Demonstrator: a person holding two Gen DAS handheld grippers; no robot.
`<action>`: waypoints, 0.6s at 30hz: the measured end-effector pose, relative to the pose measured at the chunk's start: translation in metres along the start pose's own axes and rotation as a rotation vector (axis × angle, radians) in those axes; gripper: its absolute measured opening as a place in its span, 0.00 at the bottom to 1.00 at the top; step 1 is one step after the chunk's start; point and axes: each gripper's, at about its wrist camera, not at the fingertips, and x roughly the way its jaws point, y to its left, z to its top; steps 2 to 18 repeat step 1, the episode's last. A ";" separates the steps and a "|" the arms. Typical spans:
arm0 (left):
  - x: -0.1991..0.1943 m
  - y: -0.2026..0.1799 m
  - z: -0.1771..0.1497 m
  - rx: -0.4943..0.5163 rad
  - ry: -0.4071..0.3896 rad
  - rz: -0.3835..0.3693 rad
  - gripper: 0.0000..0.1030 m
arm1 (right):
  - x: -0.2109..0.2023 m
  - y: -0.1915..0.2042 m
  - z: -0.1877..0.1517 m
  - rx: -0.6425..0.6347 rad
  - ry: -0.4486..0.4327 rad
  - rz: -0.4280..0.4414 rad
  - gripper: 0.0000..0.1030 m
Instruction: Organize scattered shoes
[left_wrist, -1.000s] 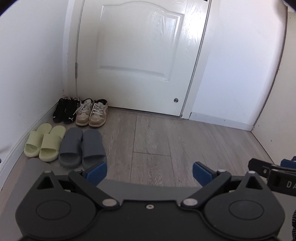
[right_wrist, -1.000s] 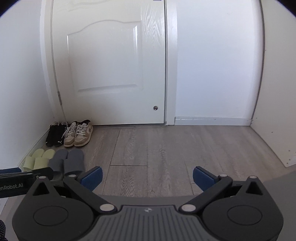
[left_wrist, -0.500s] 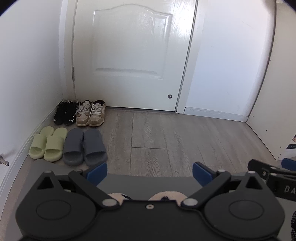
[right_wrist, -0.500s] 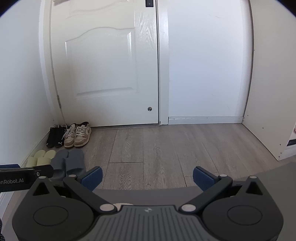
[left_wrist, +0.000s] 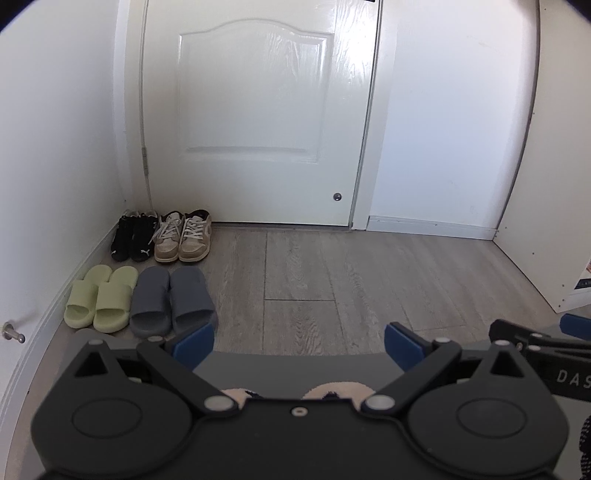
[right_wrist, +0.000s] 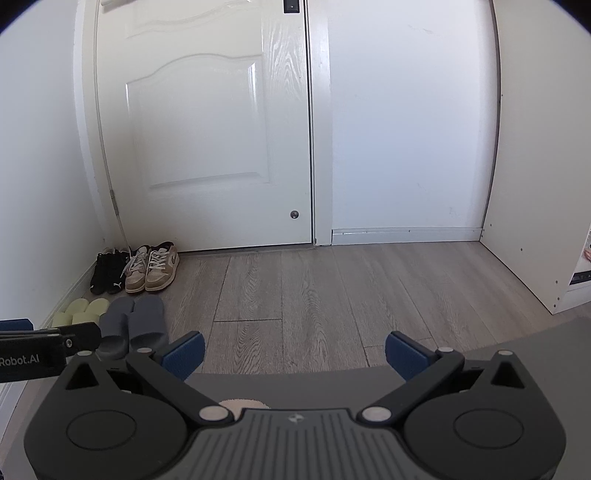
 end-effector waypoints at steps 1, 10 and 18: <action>-0.001 0.000 0.000 -0.001 -0.002 0.001 0.97 | 0.000 0.000 0.000 0.000 -0.001 0.000 1.00; -0.001 0.000 0.000 -0.001 -0.002 0.001 0.97 | 0.000 0.000 0.000 0.000 -0.001 0.000 1.00; -0.001 0.000 0.000 -0.001 -0.002 0.001 0.97 | 0.000 0.000 0.000 0.000 -0.001 0.000 1.00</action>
